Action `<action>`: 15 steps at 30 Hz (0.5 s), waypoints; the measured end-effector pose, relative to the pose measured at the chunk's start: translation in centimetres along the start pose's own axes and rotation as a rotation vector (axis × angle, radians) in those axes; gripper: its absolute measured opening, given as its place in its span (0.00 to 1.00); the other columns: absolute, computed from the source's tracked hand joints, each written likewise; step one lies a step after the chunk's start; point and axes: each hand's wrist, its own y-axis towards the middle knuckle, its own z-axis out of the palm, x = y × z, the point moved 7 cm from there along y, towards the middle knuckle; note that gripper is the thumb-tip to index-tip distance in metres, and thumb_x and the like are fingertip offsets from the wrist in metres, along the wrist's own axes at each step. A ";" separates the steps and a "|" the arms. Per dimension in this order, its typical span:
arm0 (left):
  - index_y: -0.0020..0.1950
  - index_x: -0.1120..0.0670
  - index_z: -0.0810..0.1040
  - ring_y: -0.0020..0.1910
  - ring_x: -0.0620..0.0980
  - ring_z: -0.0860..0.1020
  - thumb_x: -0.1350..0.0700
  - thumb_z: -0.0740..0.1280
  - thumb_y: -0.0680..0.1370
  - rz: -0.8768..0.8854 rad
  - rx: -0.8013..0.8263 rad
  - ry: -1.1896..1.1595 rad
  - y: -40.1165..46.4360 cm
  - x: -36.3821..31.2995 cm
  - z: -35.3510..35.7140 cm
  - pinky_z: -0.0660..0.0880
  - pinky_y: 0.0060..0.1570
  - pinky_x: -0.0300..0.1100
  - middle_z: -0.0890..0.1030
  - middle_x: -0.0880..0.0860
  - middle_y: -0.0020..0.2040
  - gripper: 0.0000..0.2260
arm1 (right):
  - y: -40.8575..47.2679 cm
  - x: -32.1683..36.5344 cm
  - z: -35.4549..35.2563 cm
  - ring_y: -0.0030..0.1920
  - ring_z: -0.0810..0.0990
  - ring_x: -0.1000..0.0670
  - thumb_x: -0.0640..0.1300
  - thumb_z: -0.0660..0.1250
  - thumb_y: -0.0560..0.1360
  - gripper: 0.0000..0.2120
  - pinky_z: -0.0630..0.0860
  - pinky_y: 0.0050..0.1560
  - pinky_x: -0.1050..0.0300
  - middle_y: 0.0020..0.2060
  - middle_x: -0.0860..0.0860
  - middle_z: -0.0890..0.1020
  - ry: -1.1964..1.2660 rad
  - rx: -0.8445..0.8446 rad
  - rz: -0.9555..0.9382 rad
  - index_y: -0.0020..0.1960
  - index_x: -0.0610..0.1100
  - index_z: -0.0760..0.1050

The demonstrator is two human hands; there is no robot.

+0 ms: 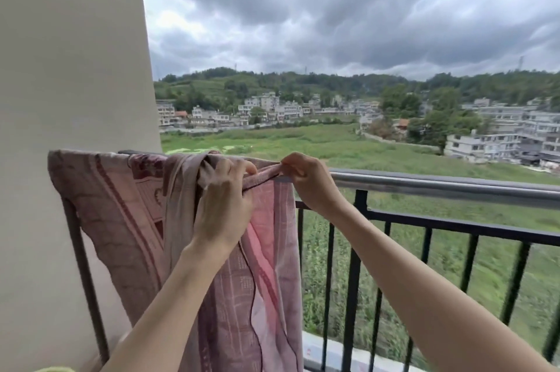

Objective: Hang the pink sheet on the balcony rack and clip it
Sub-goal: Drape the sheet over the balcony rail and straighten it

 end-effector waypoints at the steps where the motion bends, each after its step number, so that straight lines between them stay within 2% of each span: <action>1: 0.52 0.56 0.78 0.49 0.51 0.74 0.64 0.66 0.74 0.024 -0.019 -0.023 -0.5 -0.7 -0.4 0.66 0.43 0.35 0.76 0.53 0.50 0.09 | -0.6 0.1 -1.0 0.41 0.77 0.48 0.36 0.64 0.75 0.06 0.69 0.40 0.58 0.39 0.47 0.80 0.028 -0.031 0.025 0.47 0.36 0.78; 3: 0.50 0.57 0.80 0.42 0.47 0.75 0.61 0.68 0.75 0.091 -0.001 -0.087 -1.2 -2.7 -0.3 0.73 0.43 0.37 0.78 0.51 0.44 0.05 | -1.7 0.3 -4.1 0.42 0.77 0.50 0.36 0.63 0.76 0.05 0.70 0.42 0.58 0.39 0.50 0.79 0.061 -0.090 0.051 0.48 0.38 0.78; 4: 0.49 0.57 0.80 0.38 0.44 0.75 0.59 0.68 0.75 0.119 0.020 -0.135 -1.5 -4.2 0.1 0.74 0.42 0.35 0.79 0.50 0.42 0.04 | -2.4 0.3 -6.0 0.42 0.77 0.50 0.36 0.62 0.76 0.05 0.72 0.43 0.58 0.38 0.50 0.79 0.054 -0.104 0.052 0.48 0.39 0.77; 6: 0.47 0.56 0.80 0.33 0.38 0.73 0.56 0.68 0.75 0.146 0.060 -0.266 -2.0 -8.1 1.1 0.70 0.36 0.25 0.78 0.47 0.38 0.05 | -4.2 -0.2 -10.2 0.42 0.77 0.51 0.36 0.61 0.77 0.05 0.73 0.43 0.63 0.38 0.53 0.78 0.023 -0.125 0.065 0.46 0.43 0.74; 8: 0.48 0.55 0.79 0.27 0.37 0.72 0.55 0.68 0.75 0.152 0.087 -0.408 -2.9 -12.7 2.4 0.66 0.29 0.24 0.78 0.45 0.35 0.05 | -6.9 -1.3 -14.8 0.42 0.77 0.53 0.37 0.61 0.78 0.05 0.72 0.44 0.67 0.39 0.54 0.78 0.003 -0.154 0.102 0.46 0.45 0.73; 12: 0.49 0.54 0.78 0.23 0.43 0.73 0.52 0.67 0.76 0.208 0.181 -0.601 -5.2 -22.7 6.3 0.65 0.21 0.29 0.80 0.48 0.31 0.07 | -12.4 -4.3 -24.8 0.47 0.79 0.50 0.39 0.63 0.77 0.06 0.75 0.49 0.60 0.43 0.50 0.80 -0.030 -0.259 0.213 0.44 0.47 0.75; 14: 0.49 0.55 0.79 0.22 0.43 0.73 0.52 0.66 0.77 0.223 0.204 -0.675 -6.0 -27.5 8.1 0.66 0.20 0.31 0.80 0.48 0.31 0.08 | -14.8 -6.1 -29.3 0.44 0.80 0.47 0.39 0.64 0.76 0.09 0.79 0.46 0.55 0.44 0.47 0.81 -0.024 -0.294 0.283 0.41 0.50 0.76; 15: 0.49 0.55 0.79 0.22 0.42 0.73 0.52 0.66 0.77 0.226 0.204 -0.709 -6.2 -30.0 8.9 0.67 0.21 0.31 0.80 0.48 0.31 0.08 | -16.0 -7.0 -31.5 0.41 0.81 0.48 0.38 0.64 0.76 0.09 0.79 0.43 0.56 0.42 0.47 0.81 0.001 -0.307 0.324 0.42 0.50 0.77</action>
